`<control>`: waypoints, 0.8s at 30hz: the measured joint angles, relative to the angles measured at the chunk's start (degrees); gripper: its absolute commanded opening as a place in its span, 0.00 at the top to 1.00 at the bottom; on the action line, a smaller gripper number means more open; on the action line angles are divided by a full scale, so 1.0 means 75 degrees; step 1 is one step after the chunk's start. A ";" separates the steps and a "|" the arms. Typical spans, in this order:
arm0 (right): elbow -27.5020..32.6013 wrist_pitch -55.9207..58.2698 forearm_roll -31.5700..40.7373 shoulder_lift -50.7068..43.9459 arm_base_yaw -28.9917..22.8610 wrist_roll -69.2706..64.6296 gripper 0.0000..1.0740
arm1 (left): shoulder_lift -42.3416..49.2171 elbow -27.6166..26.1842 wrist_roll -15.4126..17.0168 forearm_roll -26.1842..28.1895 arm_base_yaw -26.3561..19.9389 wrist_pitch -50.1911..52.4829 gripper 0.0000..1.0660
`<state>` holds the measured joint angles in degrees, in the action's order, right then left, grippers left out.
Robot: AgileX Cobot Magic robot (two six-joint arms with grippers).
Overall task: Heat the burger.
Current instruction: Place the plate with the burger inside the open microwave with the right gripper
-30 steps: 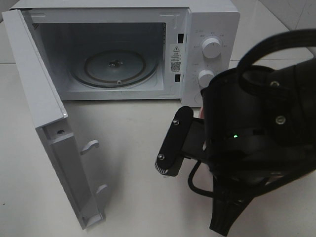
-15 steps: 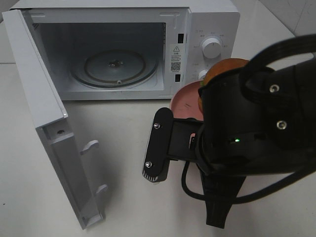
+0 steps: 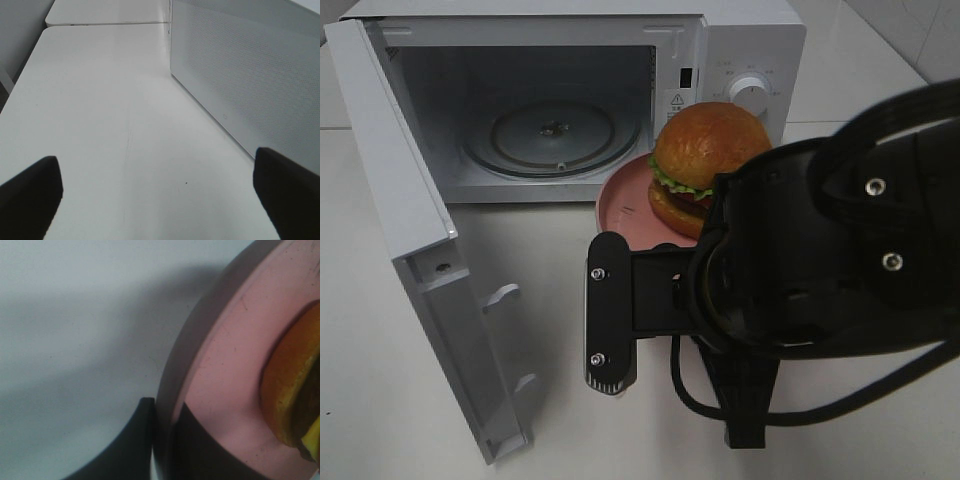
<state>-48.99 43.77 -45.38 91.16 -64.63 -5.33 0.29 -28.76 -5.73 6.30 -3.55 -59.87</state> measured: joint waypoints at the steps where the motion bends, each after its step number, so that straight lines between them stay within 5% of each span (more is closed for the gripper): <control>1: 0.0000 -0.0076 0.0000 0.0000 0.0000 0.0084 0.97 | 0.0000 0.0000 0.0000 0.0000 0.0000 0.0000 0.08; 17: 0.0015 -0.0840 -0.0053 0.0000 0.0038 0.0963 1.00 | 0.0000 0.0000 0.0000 0.0000 0.0000 0.0000 0.08; 24: 0.0092 -0.1444 -0.0061 0.0000 0.0649 0.2131 1.00 | 0.0000 0.0000 0.0000 0.0000 0.0000 0.0000 0.08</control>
<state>-48.30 32.95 -45.84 91.16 -59.76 10.66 0.29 -28.76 -5.73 6.30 -3.55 -59.87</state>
